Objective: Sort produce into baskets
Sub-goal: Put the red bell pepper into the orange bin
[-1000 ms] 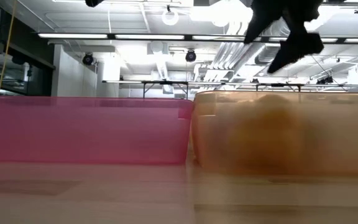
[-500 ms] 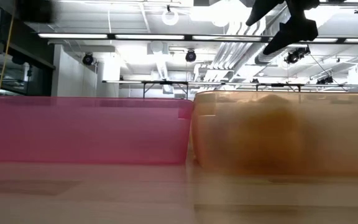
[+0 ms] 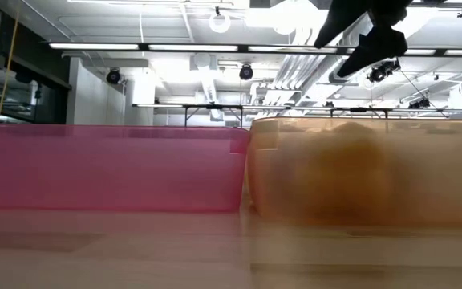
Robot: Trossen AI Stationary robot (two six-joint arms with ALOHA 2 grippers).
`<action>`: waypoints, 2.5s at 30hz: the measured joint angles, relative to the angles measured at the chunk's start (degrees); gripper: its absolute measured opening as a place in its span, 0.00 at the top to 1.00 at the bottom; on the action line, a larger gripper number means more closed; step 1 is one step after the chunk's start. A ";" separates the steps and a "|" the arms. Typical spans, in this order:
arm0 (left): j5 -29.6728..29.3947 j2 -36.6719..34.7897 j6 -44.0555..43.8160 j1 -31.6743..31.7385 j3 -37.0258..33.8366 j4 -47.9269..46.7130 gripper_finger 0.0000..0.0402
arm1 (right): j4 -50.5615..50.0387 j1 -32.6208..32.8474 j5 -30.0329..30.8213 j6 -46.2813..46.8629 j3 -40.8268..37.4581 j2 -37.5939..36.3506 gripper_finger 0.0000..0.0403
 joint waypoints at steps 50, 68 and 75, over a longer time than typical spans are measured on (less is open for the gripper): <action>7.28 10.42 15.55 3.08 -6.25 9.71 1.00 | -0.94 -2.21 1.30 -4.50 0.00 -0.04 0.06; -12.74 2.94 39.42 23.13 -6.51 -11.72 1.00 | -0.89 -2.23 2.07 -3.99 0.00 -0.04 0.06; -14.83 -1.62 42.37 25.34 -6.73 -12.46 1.00 | -0.89 -2.23 2.37 -3.75 0.00 -0.04 0.06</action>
